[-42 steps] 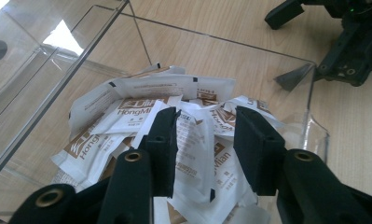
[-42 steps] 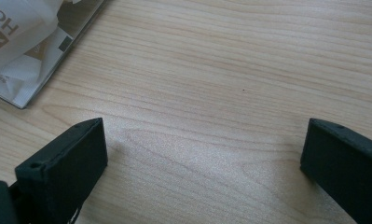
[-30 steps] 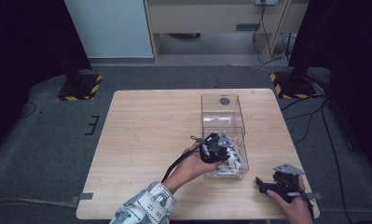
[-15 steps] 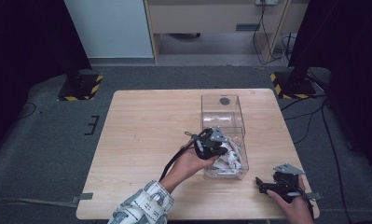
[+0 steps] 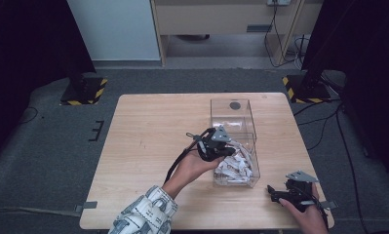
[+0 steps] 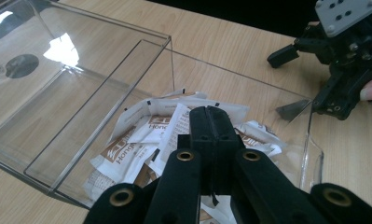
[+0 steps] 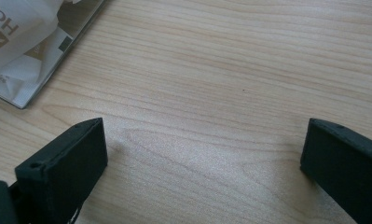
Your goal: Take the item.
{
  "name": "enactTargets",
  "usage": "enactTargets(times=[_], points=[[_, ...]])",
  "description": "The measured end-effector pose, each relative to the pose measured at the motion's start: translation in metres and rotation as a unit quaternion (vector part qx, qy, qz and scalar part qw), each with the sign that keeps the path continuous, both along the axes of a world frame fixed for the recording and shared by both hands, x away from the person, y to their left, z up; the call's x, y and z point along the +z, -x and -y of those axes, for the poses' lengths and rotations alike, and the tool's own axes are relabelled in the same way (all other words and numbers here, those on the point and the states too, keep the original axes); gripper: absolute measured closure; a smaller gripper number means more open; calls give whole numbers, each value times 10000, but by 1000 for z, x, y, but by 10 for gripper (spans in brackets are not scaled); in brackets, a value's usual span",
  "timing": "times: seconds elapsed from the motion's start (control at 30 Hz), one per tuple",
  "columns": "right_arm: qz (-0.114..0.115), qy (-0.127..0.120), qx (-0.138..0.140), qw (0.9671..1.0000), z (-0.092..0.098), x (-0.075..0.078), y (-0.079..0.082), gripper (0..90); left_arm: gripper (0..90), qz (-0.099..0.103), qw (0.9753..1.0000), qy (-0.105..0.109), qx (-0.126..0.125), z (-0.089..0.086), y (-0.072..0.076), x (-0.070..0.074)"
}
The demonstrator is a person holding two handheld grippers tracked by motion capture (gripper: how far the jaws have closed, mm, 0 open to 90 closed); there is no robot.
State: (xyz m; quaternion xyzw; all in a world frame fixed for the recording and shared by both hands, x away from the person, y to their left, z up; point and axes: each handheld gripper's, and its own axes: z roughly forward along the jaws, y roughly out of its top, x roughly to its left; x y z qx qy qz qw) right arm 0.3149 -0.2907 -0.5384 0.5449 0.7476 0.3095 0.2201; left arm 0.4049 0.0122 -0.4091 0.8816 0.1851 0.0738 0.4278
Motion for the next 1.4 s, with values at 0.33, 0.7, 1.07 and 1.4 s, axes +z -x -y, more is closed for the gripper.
enactTargets(times=[0.33,0.7,1.07,1.4], points=[[0,1,0,10000,0,0,0,8,899,81,9999,108,58,-6,-1,5],[-1,0,0,10000,0,0,0,8,899,139,9995,274,92,-13,-1,14],[-1,-1,0,10000,0,0,0,8,899,186,9987,436,173,-23,-2,24],[0,-1,0,10000,0,0,0,8,899,259,9979,552,222,-32,-3,32]])
